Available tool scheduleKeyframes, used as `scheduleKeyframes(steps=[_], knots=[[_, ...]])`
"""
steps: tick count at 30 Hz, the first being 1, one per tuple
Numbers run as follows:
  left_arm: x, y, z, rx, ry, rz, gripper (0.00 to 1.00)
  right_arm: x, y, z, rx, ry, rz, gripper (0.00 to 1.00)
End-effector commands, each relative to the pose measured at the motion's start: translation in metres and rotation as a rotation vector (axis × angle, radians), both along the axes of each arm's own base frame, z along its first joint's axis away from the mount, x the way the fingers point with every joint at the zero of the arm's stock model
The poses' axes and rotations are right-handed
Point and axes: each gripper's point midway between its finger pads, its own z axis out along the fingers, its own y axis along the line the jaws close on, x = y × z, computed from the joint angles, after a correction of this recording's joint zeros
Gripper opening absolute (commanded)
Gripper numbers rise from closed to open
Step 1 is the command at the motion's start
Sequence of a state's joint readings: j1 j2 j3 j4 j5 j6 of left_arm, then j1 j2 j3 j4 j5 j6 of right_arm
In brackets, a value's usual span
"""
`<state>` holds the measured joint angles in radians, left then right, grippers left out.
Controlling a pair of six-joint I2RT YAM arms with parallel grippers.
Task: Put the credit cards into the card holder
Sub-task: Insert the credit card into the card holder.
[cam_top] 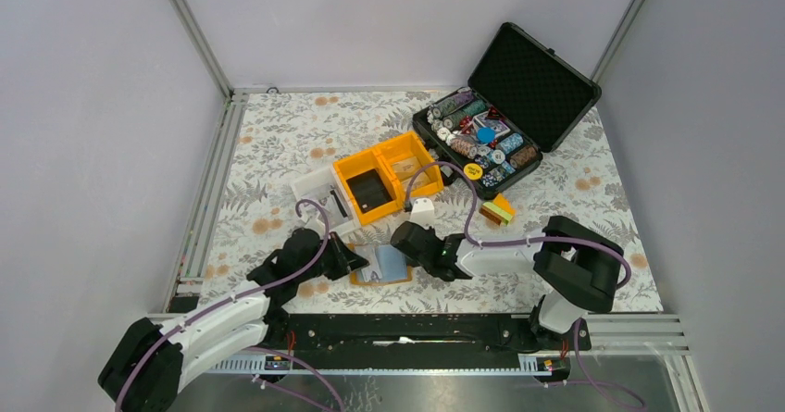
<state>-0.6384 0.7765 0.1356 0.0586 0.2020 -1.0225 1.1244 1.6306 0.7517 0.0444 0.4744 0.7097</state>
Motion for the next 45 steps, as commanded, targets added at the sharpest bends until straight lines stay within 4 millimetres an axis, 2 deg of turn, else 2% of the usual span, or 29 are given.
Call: scheduleKeyframes(steps=[1, 7, 12, 30, 45], knots=[[0.001, -0.007, 0.007, -0.064, 0.002, -0.010, 0.00, 0.000, -0.015, -0.010, -0.099, 0.003, -0.052, 0.16], [-0.001, -0.004, -0.002, -0.034, 0.016, -0.022, 0.00, 0.000, -0.023, -0.015, -0.153, 0.014, -0.077, 0.04], [0.002, -0.001, -0.007, -0.016, 0.004, -0.036, 0.00, -0.002, -0.022, -0.018, -0.152, 0.025, -0.074, 0.01], [-0.005, -0.006, -0.018, -0.060, 0.058, -0.089, 0.00, -0.003, -0.018, -0.023, -0.166, 0.039, -0.066, 0.00], [-0.009, -0.007, -0.028, -0.085, 0.152, -0.063, 0.00, -0.003, -0.020, -0.024, -0.175, 0.038, -0.078, 0.00]])
